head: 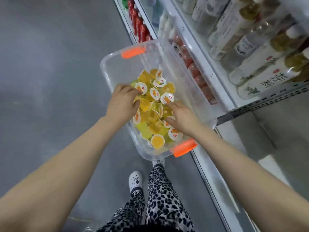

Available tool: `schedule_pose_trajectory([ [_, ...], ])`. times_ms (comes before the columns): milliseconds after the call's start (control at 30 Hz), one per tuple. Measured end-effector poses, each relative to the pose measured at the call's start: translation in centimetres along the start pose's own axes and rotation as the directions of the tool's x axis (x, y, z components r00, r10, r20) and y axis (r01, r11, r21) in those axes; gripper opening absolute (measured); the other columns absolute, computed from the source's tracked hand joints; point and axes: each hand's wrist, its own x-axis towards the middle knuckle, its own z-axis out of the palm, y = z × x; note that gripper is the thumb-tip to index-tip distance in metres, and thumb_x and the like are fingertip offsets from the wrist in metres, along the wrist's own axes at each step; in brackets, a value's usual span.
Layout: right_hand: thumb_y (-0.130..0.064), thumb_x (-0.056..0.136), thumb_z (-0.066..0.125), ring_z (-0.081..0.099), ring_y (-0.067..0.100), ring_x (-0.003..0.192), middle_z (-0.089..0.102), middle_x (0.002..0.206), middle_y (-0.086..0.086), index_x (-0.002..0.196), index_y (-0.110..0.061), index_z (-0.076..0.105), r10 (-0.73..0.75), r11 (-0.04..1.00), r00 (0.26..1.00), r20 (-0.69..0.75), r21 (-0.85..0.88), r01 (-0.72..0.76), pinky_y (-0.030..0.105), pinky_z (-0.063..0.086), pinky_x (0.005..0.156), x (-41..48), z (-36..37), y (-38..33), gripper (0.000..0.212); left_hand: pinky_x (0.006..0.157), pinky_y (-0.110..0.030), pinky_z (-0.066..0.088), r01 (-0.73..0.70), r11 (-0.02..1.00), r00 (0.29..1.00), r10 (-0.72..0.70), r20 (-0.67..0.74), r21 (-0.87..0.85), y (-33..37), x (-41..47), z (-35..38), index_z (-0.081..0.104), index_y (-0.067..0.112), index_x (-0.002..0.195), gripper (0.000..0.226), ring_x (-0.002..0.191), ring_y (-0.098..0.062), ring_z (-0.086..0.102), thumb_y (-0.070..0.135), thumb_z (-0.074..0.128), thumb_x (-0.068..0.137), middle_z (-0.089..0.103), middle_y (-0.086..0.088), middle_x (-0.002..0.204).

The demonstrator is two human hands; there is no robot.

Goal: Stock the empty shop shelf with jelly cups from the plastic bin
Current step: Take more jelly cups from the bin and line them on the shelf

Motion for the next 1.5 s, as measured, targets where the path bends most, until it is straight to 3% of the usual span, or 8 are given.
schedule_pose_trajectory([
  [367, -0.020, 0.076, 0.074, 0.054, 0.031, 0.114, 0.060, 0.130, 0.002, 0.138, -0.028, 0.053, -0.240, 0.936, 0.945, 0.223, -0.204, 0.286, 0.041, 0.046, 0.092, 6.9, 3.6, -0.9, 0.066, 0.091, -0.037, 0.042, 0.031, 0.997, 0.993, -0.023, -0.117, 0.071, -0.9, 1.2, 1.0, 0.075, 0.015, 0.099, 0.033, 0.097, -0.031, 0.060, 0.011, 0.056, 0.073, 0.072, -0.004, 0.092],
  [600, -0.019, 0.087, 0.067, 0.052, 0.028, 0.109, 0.062, 0.122, 0.005, 0.126, -0.016, 0.056, -0.245, 0.923, 0.951, 0.189, -0.255, 0.288, 0.038, 0.046, 0.086, 6.9, 3.4, -1.0, 0.040, 0.093, -0.041, 0.044, 0.043, 0.995, 0.998, -0.038, -0.049, 0.093, -0.8, 1.1, 0.8, 0.075, 0.015, 0.099, 0.034, 0.101, -0.031, 0.059, 0.014, 0.051, 0.076, 0.073, -0.003, 0.092],
  [800, -0.038, 0.086, 0.069, 0.052, 0.033, 0.113, 0.057, 0.125, 0.011, 0.128, -0.012, 0.053, -0.221, 0.955, 0.973, 0.068, -0.188, 0.230, 0.040, 0.041, 0.095, 4.7, 1.8, -0.3, 0.051, 0.095, -0.042, 0.041, 0.043, 0.986, 0.999, -0.037, -0.039, 0.159, -0.8, 1.1, 0.7, 0.075, 0.015, 0.100, 0.029, 0.100, -0.035, 0.058, 0.010, 0.065, 0.074, 0.073, -0.005, 0.092],
  [933, -0.029, 0.084, 0.067, 0.058, 0.034, 0.099, 0.051, 0.123, 0.011, 0.127, -0.013, 0.051, -0.028, 0.999, 0.992, -0.126, -0.019, 0.026, 0.041, 0.049, 0.083, 2.8, 0.0, 0.8, 0.049, 0.104, -0.039, 0.027, -0.003, 0.952, 0.978, -0.061, 0.199, 0.306, 0.2, 1.7, 0.2, 0.066, 0.023, 0.119, 0.034, 0.116, -0.031, 0.050, 0.023, 0.060, 0.085, 0.067, -0.002, 0.115],
  [1033, -0.024, 0.080, 0.069, 0.059, 0.034, 0.091, 0.046, 0.122, 0.012, 0.128, -0.013, 0.048, 0.109, 0.992, 0.985, -0.136, -0.056, -0.117, 0.039, 0.048, 0.077, 2.0, -0.5, 2.2, 0.054, 0.104, -0.039, 0.032, -0.051, 0.932, 0.943, -0.073, 0.324, 0.359, 1.4, 3.2, 0.6, 0.056, 0.023, 0.130, 0.042, 0.122, -0.030, 0.046, 0.035, 0.058, 0.090, 0.058, -0.003, 0.128],
  [1133, -0.023, 0.078, 0.072, 0.057, 0.037, 0.092, 0.050, 0.113, 0.017, 0.125, -0.008, 0.053, 0.087, 0.991, 0.991, -0.100, -0.089, -0.096, 0.041, 0.048, 0.077, 1.5, 0.3, 3.1, 0.053, 0.095, -0.040, 0.045, -0.059, 0.948, 0.900, -0.084, 0.428, 0.311, 2.3, 4.7, 2.0, 0.049, 0.022, 0.137, 0.055, 0.122, -0.030, 0.047, 0.043, 0.063, 0.088, 0.054, -0.007, 0.132],
  [1333, -0.028, 0.082, 0.066, 0.055, 0.037, 0.103, 0.059, 0.114, 0.016, 0.133, -0.013, 0.047, 0.060, 0.990, 0.997, -0.057, -0.124, -0.067, 0.041, 0.046, 0.083, 1.6, 0.5, 3.4, 0.057, 0.096, -0.040, 0.048, -0.185, 0.934, 0.779, -0.049, 0.625, 0.305, 3.6, 4.6, 5.9, 0.050, 0.024, 0.135, 0.068, 0.124, -0.028, 0.045, 0.053, 0.072, 0.077, 0.044, -0.007, 0.136],
  [1500, -0.031, 0.083, 0.067, 0.057, 0.036, 0.100, 0.055, 0.117, 0.013, 0.139, -0.019, 0.041, 0.030, 0.991, 0.999, -0.014, -0.129, -0.032, 0.042, 0.049, 0.082, 1.4, 0.6, 3.5, 0.063, 0.093, -0.036, 0.047, -0.269, 0.898, 0.772, -0.015, 0.636, 0.348, 3.5, 4.9, 6.4, 0.051, 0.023, 0.132, 0.070, 0.122, -0.024, 0.043, 0.050, 0.078, 0.073, 0.041, -0.006, 0.133],
])
